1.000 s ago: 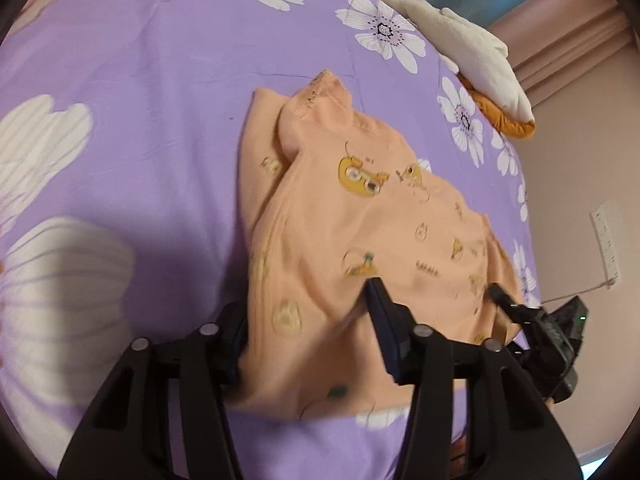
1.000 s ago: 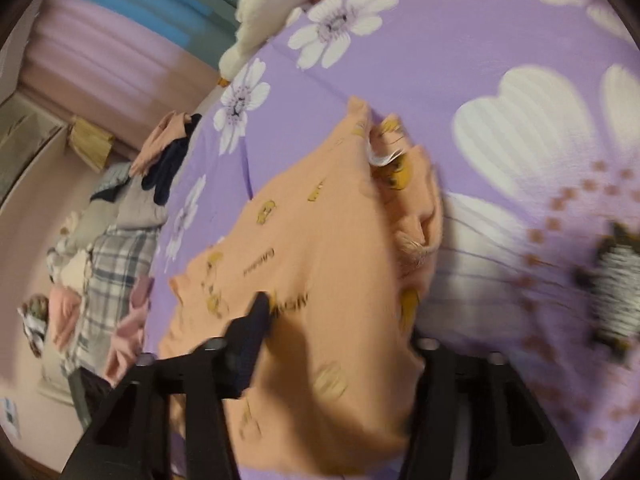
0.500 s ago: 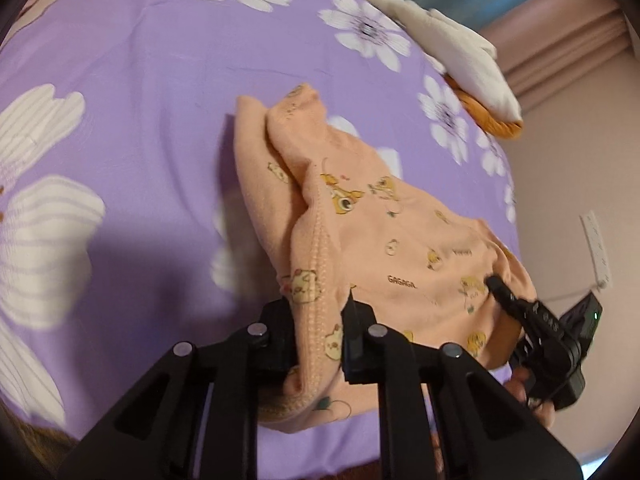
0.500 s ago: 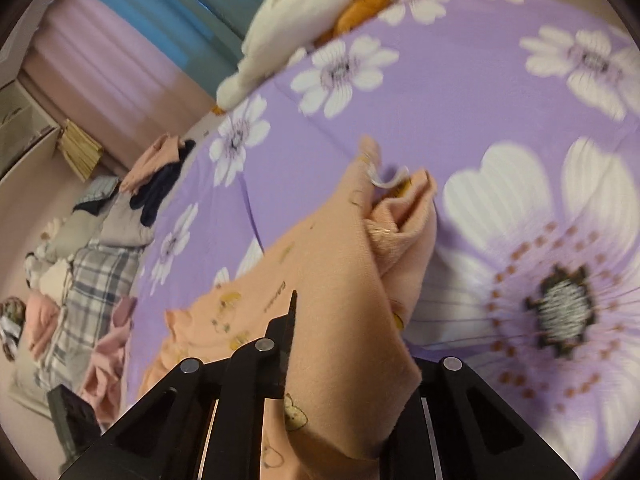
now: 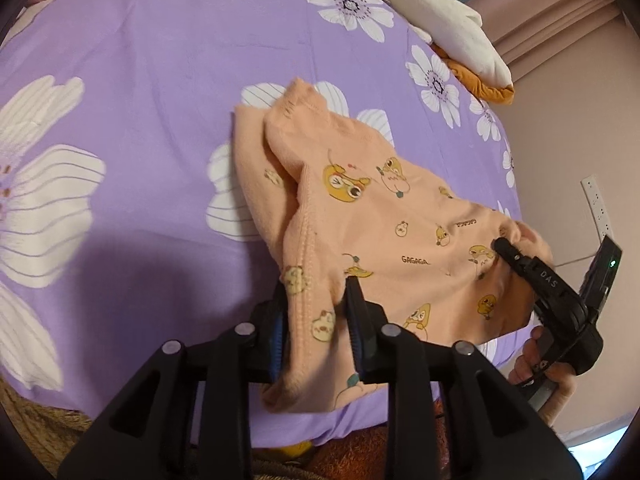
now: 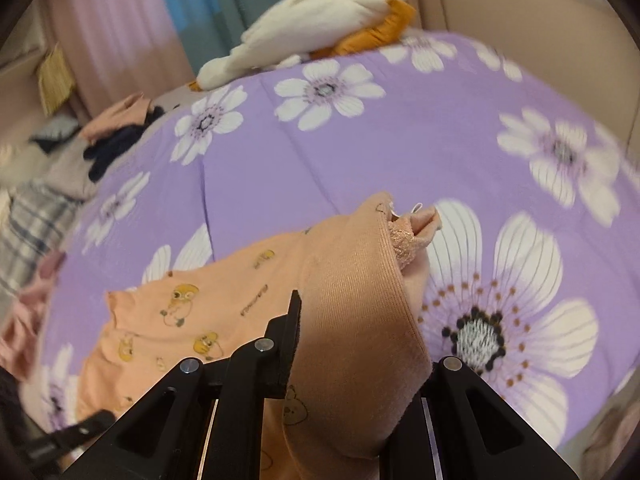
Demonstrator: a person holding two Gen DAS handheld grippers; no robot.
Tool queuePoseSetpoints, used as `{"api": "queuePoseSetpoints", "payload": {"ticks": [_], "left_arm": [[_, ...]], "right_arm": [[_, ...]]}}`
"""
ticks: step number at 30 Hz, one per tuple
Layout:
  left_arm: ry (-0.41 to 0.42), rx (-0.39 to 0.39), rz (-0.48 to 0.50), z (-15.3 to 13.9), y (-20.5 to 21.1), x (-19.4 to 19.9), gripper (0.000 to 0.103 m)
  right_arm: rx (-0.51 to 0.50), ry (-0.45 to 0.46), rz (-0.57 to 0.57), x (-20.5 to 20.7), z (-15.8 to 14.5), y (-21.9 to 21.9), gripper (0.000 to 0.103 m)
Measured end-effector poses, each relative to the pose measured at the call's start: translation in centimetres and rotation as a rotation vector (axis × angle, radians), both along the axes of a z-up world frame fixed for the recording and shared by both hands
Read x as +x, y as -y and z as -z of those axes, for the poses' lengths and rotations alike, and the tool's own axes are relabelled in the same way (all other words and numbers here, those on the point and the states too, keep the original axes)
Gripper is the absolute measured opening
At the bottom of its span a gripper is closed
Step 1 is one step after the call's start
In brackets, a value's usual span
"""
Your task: Fold small clothes
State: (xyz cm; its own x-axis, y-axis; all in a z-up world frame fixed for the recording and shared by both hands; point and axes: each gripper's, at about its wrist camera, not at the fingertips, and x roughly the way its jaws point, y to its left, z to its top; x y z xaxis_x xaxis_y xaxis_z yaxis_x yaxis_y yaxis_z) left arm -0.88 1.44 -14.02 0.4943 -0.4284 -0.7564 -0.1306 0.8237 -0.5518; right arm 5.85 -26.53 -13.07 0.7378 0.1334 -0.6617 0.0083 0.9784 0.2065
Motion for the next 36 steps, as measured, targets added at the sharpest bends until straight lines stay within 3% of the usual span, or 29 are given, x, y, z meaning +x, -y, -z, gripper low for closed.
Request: {"api": "queuePoseSetpoints", "payload": {"ticks": [4,8,14,19,22,26,36], "left_arm": [[0.047,0.040,-0.050,-1.2,-1.8,-0.8,0.027],[0.067,0.048,-0.106,-1.7,-3.6,-1.3,0.029],[0.055,0.060,-0.143,-1.4,-5.2,-1.9,0.031],[0.041,0.068,-0.156,-1.0,-5.7,-2.1,0.033],[0.034,0.063,-0.153,-0.9,-5.7,-2.0,0.034],[0.034,0.067,-0.134,-0.9,-5.5,-2.1,0.038],[0.054,0.061,-0.100,-1.7,-4.3,-1.9,0.039]], "right_arm": [[-0.121,0.069,-0.060,-0.8,-2.2,-3.5,0.015],[-0.205,0.104,-0.225,-1.8,-2.6,-8.7,0.015],[-0.221,-0.001,-0.441,-1.8,1.0,-14.3,0.016],[-0.248,-0.086,-0.465,-1.0,4.0,-15.5,0.016],[-0.224,-0.088,-0.480,-1.1,3.6,-15.5,0.026],[-0.098,-0.105,-0.529,-1.4,3.0,-14.9,0.048],[-0.006,0.018,-0.490,-3.8,-1.4,-11.2,0.056]]}}
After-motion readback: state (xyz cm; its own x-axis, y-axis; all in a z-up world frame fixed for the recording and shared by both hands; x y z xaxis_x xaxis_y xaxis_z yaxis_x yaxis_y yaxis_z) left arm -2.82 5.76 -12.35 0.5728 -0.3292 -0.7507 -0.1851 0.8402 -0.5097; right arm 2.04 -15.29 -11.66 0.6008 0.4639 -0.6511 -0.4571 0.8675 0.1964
